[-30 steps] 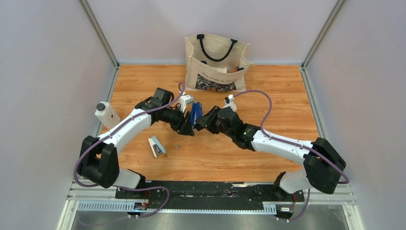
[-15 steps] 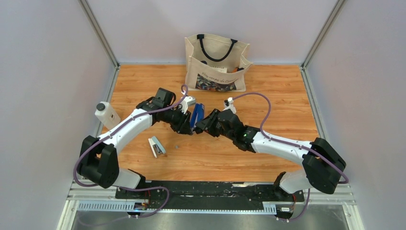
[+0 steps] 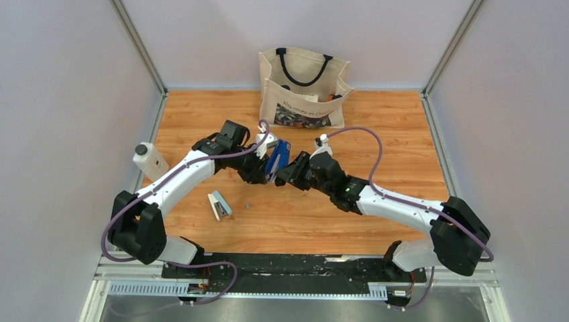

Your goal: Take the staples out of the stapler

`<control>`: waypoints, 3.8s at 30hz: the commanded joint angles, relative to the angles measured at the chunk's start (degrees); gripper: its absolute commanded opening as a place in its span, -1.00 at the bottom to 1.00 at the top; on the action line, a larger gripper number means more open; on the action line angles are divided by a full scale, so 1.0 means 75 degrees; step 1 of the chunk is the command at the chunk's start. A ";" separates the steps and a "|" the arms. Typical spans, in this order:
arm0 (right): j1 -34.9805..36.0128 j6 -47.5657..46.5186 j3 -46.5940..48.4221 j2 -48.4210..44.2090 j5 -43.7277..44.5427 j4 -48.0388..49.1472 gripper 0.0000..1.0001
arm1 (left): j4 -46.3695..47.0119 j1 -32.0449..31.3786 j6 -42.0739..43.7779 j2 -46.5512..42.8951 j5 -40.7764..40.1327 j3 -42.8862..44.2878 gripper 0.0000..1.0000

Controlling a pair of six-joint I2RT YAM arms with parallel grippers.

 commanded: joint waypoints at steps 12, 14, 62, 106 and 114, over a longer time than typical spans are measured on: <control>-0.0437 -0.2334 -0.0172 -0.0404 -0.1128 -0.0351 -1.00 | 0.1078 -0.0577 0.2208 -0.0281 -0.2818 0.0154 -0.47; -0.0448 -0.2791 -0.0311 -0.0450 -0.1304 -0.0398 -1.00 | 0.1324 -0.0764 0.2536 -0.0281 -0.3287 -0.0069 -0.49; -0.0589 -0.4200 -0.2235 -0.1306 -0.1492 -0.0609 -1.00 | 0.5546 -0.2464 0.4836 0.0961 -0.7227 -0.1805 -0.73; -0.1925 -0.4926 0.4385 0.2770 0.0570 -0.5507 -0.99 | -0.1733 -0.0707 0.0896 -0.1698 -0.2116 0.1360 0.11; -0.2030 -0.5348 0.5991 0.4587 0.0605 -0.6655 -1.00 | -0.2178 -0.0695 0.1014 -0.2309 -0.2305 0.1278 0.12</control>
